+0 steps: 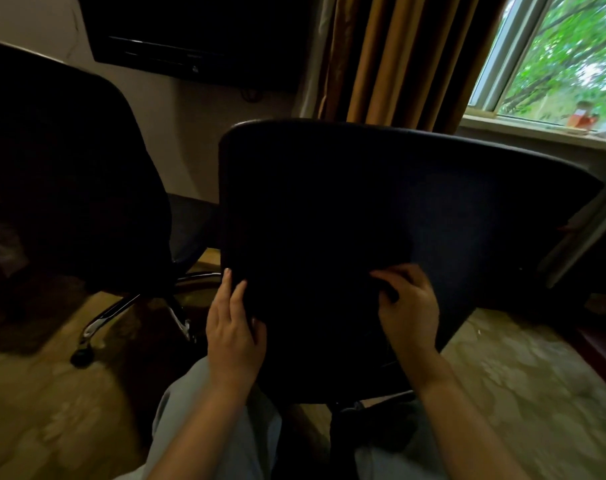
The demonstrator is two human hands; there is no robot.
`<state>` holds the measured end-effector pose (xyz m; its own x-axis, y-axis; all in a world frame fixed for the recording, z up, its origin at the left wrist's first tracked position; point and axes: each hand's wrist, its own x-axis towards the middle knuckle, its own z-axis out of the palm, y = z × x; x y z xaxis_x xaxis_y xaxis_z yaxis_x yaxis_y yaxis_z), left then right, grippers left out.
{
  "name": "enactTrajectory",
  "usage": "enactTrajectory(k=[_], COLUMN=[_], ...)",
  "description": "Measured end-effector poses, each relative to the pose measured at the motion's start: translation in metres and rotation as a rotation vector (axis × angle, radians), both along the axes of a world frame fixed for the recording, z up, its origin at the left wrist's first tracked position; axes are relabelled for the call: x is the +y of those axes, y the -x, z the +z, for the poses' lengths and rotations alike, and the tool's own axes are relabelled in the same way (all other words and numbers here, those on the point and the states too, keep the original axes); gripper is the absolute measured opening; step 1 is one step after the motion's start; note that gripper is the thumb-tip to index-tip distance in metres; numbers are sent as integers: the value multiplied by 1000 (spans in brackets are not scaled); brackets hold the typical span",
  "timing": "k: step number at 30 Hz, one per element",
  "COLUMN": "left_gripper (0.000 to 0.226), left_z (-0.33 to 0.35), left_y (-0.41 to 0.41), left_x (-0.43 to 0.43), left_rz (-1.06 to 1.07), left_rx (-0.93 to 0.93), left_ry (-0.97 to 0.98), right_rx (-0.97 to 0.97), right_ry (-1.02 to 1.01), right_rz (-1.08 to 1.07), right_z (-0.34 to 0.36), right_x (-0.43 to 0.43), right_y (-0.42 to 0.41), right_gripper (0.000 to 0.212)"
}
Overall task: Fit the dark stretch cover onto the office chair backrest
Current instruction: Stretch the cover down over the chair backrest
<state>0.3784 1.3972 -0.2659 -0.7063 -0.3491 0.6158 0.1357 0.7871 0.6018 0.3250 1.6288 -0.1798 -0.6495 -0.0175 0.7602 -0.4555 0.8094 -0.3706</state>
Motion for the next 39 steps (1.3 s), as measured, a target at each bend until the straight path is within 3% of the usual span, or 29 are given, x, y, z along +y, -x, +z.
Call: enactTrajectory(k=[3, 5, 11, 14, 18, 26, 33, 39], left_gripper=[59, 66, 68, 67, 68, 67, 66, 65], left_z=[-1, -1, 1, 3, 2, -1, -3, -3], left_y=[0, -2, -2, -2, -2, -3, -2, -3], left_x=[-3, -3, -5, -9, -16, -18, -18, -20], left_rz=[10, 13, 15, 13, 9, -78, -55, -65], left_rx=[-9, -10, -6, -20, -82, -135, -130, -132], left_ry=[-25, -55, -191, -305, -398, -372, -288, -313], right_rx=[-168, -182, 221, 299, 214, -101, 356, 248], right_ry=[-47, -42, 127, 135, 84, 0, 105, 87], right_rz=[-2, -4, 81, 75, 74, 53, 75, 71], right_z=[-6, 3, 77, 98, 71, 18, 99, 60], right_x=[4, 4, -9, -15, -17, -2, -17, -23], right_y=[-3, -7, -27, -22, -10, -12, -31, -5], right_gripper=[39, 38, 32, 30, 33, 38, 27, 31])
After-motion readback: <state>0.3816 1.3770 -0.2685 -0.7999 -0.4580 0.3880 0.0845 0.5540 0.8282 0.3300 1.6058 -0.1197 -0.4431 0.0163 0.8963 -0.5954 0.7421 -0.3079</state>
